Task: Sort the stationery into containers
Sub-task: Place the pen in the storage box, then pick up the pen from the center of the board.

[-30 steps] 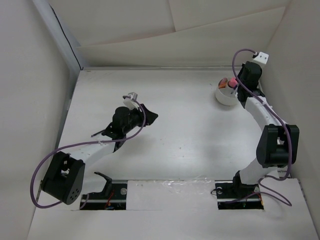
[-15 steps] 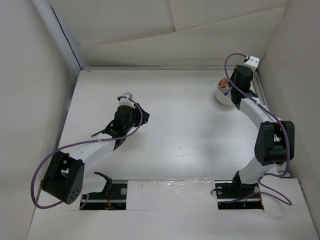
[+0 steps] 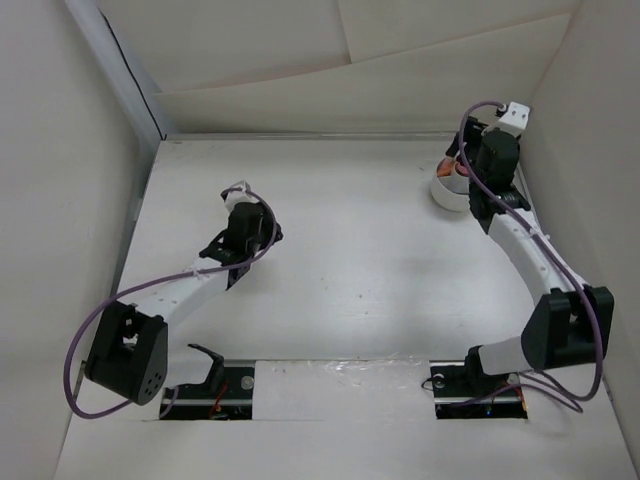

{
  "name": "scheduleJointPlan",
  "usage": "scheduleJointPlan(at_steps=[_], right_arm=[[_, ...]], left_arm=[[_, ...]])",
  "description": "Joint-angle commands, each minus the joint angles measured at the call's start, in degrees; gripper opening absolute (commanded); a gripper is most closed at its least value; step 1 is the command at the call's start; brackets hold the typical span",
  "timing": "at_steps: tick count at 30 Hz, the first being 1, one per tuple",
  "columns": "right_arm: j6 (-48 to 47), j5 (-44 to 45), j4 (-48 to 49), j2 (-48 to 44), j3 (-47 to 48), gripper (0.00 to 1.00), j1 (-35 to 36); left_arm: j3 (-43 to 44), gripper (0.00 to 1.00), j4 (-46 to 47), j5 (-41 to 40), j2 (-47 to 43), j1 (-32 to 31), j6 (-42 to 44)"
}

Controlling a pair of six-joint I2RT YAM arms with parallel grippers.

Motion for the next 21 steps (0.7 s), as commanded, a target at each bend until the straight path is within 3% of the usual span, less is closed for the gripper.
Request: scheduleJointPlan(at_steps=[1,3,4,6,9,17,19,20,21], right_arm=[[1.6,-5.0,-0.4,-5.1,-2.0,0.72,3.0],[2.2,-7.6,-0.9,-7.3,-4.4,0.56,4.1],[2.9,-11.0,-1.0,-8.0,-5.2,0.42,4.7],[4.3,-15.1,-1.0,-8.8,-7.6,0.0,5.5],[5.8,-19.9,-1.0,-9.4,-10.4,0.0,9.1],[5.2,-20.2,-1.0,-10.5,-14.0,0.0,20.2],[5.2,-18.7,-1.0,-10.5,-14.6,0.07,21.6],[5.2,-18.7,-1.0,-10.5,-14.6,0.22,21.6],[5.2,-18.7,-1.0,-10.5,-14.6,0.27,21.6]], left_arm=[[3.6,0.39,-3.3,-4.5,1.6,0.1,-0.3],[4.3,0.39,-4.0,-6.1,2.1,0.1,-0.8],[5.5,0.41,-4.0,-6.9,3.1,0.1,-0.8],[6.9,0.41,-5.6,-7.4,6.0,0.1,-0.8],[10.5,0.41,-6.9,-8.7,10.6,0.1,-0.8],[15.3,0.31,-7.1,-8.1,19.5,2.3,-0.8],[15.9,0.26,-6.5,-6.2,21.4,4.4,-0.8],[15.9,0.24,-6.5,-5.6,21.9,4.4,-0.8],[15.9,0.22,-6.5,-5.1,22.4,5.1,-0.8]])
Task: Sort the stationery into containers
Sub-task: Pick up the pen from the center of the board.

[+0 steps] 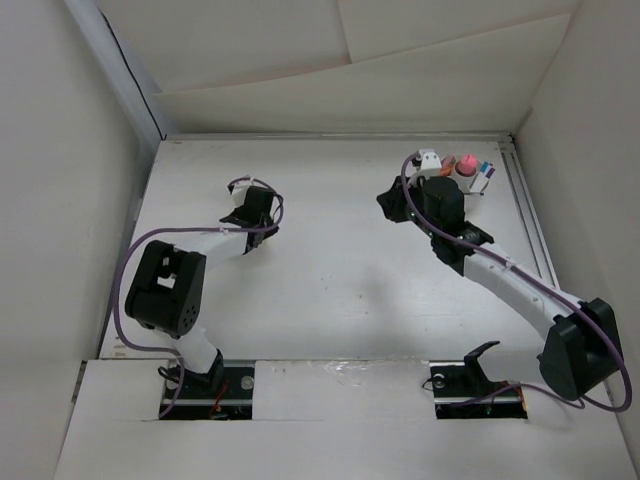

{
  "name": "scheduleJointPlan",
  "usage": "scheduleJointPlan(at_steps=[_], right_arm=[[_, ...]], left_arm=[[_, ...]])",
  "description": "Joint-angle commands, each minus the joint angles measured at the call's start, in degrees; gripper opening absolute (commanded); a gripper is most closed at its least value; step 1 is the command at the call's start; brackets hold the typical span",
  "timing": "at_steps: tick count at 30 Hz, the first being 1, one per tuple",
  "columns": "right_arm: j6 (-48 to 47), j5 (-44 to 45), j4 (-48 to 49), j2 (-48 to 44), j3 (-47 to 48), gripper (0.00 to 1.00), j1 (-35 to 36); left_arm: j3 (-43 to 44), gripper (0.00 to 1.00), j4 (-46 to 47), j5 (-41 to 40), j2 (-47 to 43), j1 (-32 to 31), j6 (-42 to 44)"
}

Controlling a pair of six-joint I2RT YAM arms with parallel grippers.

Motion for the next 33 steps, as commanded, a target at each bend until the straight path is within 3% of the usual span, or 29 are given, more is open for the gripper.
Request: scheduleJointPlan(at_steps=[1,2,16,21,23,30,33], right_arm=[[-0.2,-0.3,2.1,-1.3,-0.5,0.32,0.0],[-0.2,-0.3,2.1,-1.3,-0.5,0.35,0.0],[-0.7,-0.9,2.1,-0.2,-0.5,0.35,0.6],[-1.3,-0.4,2.1,0.3,-0.5,0.35,1.1],[-1.3,-0.4,2.1,0.9,-0.5,0.35,1.1],[-1.8,-3.4,2.1,3.3,0.6,0.45,1.1],[-2.3,-7.6,2.1,5.2,1.9,0.51,1.1]], left_arm=[[2.3,0.22,-0.5,1.1,1.2,1.6,-0.2],[2.8,0.2,-0.5,1.1,1.3,1.6,-0.2],[3.8,0.15,0.5,1.9,7.4,1.6,1.5],[3.8,0.0,0.5,1.3,7.4,1.6,1.5],[3.8,0.0,0.5,1.3,7.4,1.6,1.5],[0.9,0.0,2.7,4.2,0.6,-0.6,1.5],[-2.1,0.0,5.3,10.5,-3.0,-1.4,1.5]])
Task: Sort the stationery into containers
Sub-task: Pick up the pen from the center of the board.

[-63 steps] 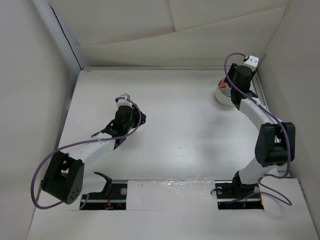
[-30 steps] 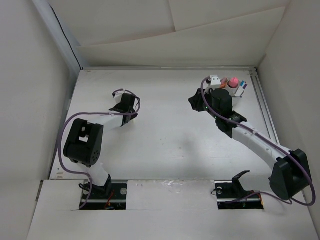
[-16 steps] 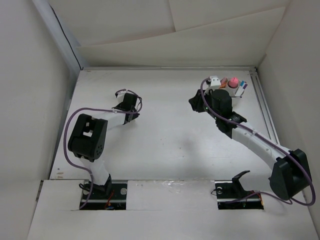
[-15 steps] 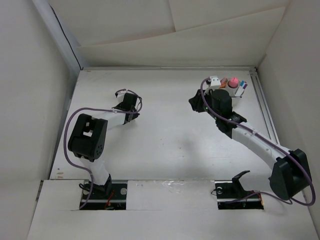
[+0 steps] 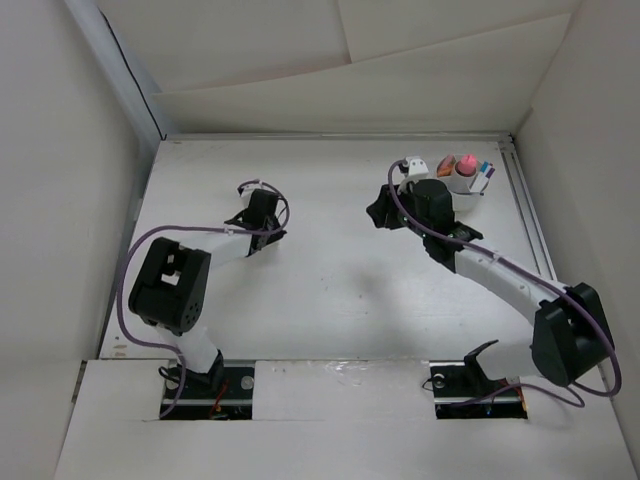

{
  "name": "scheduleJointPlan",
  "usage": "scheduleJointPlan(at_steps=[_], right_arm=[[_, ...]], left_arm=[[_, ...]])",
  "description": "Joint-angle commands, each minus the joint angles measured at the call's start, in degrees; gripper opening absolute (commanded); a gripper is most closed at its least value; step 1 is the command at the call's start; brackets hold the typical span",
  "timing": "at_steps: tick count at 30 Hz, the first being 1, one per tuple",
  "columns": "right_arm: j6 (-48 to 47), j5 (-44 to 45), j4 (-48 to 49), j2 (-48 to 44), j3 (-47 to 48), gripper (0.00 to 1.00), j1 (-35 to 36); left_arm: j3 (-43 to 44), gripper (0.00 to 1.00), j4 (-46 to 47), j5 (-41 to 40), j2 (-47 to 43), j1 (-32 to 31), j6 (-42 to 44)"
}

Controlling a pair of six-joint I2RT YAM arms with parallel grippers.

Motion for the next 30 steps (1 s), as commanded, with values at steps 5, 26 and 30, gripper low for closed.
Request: scheduleJointPlan(at_steps=[5,26,30], right_arm=[[-1.7,-12.8,2.0,6.2,5.0,0.62,-0.2],[9.0,-28.9,14.0,18.1,10.2,0.75,-1.3],[10.7,-30.1,17.0,19.3,10.2,0.71,-3.1]], left_arm=[[-7.7,0.0,11.1,15.7,-12.7,-0.8,0.6],[-20.8,0.0,35.1,42.3,-21.4,-5.9,2.6],[-21.3,0.0,36.1,43.8,-22.4,-6.5,2.6]])
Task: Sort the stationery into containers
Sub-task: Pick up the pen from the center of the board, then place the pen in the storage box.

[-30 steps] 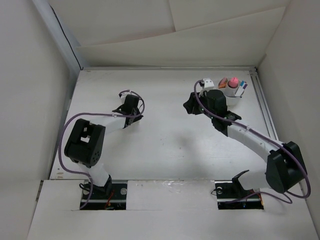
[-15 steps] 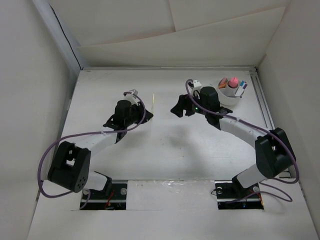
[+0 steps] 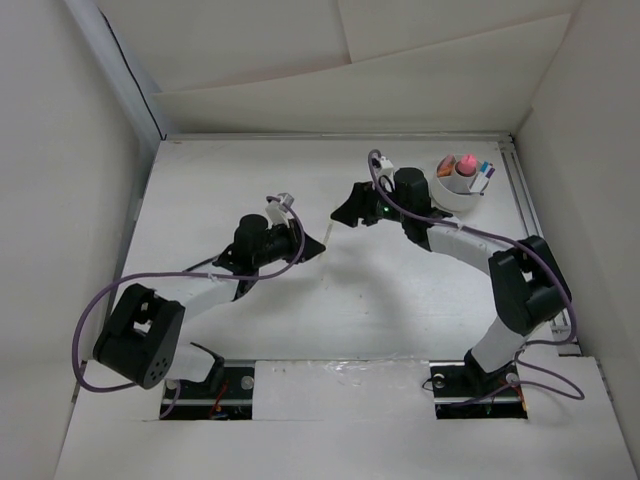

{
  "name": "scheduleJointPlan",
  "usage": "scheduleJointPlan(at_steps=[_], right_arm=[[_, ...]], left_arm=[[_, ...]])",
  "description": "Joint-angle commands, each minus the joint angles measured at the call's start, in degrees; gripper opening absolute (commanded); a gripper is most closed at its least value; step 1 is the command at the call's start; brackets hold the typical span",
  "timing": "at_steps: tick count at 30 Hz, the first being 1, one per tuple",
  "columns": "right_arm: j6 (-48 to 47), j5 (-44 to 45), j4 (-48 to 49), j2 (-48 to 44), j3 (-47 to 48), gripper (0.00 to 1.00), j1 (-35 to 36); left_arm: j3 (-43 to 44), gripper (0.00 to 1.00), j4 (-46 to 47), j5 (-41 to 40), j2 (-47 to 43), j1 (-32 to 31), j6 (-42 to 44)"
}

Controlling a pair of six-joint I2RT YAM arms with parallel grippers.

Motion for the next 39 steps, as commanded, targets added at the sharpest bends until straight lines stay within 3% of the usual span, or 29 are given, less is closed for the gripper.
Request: scheduleJointPlan(at_steps=[1,5,12,16,26,33,36,39], right_arm=[[2.5,-2.3,6.3,0.5,2.5,0.71,-1.6],[3.7,-3.8,8.2,2.5,2.5,0.63,-2.7],[6.2,-6.7,12.1,4.1,2.0,0.41,-3.2],[7.4,-8.4,13.4,4.8,2.0,0.2,-3.2],[7.9,-8.4,13.4,4.2,1.0,0.01,-3.2],[7.9,-7.9,13.4,2.5,0.4,0.0,-6.3],[7.9,-7.9,12.8,1.4,0.4,0.0,-8.9],[7.3,-7.9,12.1,-0.4,-0.1,0.0,-12.4]], left_arm=[[-0.2,0.0,5.6,3.5,-2.9,-1.1,-0.2],[-0.2,0.0,5.6,3.5,-3.5,-3.1,0.4],[-0.2,0.0,6.1,4.6,-2.8,-3.1,0.4],[-0.2,0.0,6.1,4.6,-2.2,-3.1,0.4],[0.3,0.0,8.1,4.0,-0.6,-3.1,-0.6],[0.8,0.56,8.1,3.4,-1.2,-3.1,-1.2],[0.8,0.65,8.1,3.4,-2.3,-3.1,-1.2],[1.3,0.65,8.1,2.3,-2.9,-3.1,-1.2]])
